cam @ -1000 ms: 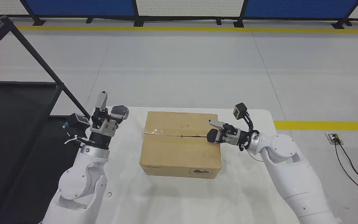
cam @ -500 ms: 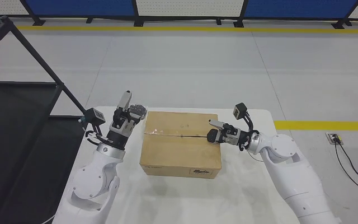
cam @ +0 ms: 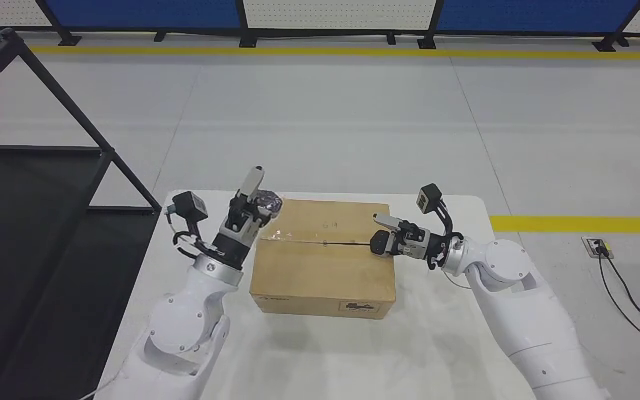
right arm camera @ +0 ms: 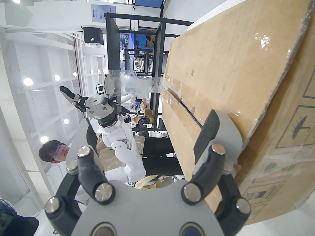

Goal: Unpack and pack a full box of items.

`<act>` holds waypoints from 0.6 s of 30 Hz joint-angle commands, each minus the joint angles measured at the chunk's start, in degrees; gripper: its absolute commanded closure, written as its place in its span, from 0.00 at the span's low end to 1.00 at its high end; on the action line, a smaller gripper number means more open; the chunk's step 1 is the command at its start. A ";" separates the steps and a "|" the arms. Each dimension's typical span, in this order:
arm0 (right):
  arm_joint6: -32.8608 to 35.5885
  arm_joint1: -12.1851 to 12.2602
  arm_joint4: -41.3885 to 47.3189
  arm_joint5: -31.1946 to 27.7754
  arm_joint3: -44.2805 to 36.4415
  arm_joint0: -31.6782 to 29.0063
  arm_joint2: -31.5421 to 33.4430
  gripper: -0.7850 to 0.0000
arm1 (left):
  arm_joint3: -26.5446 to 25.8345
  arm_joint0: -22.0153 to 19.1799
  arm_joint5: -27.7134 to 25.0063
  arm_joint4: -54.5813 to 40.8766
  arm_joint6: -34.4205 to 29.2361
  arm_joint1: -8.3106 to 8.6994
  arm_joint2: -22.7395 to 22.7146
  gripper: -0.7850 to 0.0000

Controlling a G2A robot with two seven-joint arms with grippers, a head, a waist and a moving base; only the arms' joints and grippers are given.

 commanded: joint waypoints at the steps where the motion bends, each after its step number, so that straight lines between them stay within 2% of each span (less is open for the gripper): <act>1: 0.00 0.00 0.00 0.00 0.00 0.00 0.00 0.00 | 0.04 -0.12 0.23 0.56 -0.07 -0.13 0.52 0.00; 18: -3.09 1.03 -0.28 1.28 -4.67 -3.75 3.01 0.00 | 0.06 -0.98 1.67 2.97 -0.88 -1.09 2.59 0.00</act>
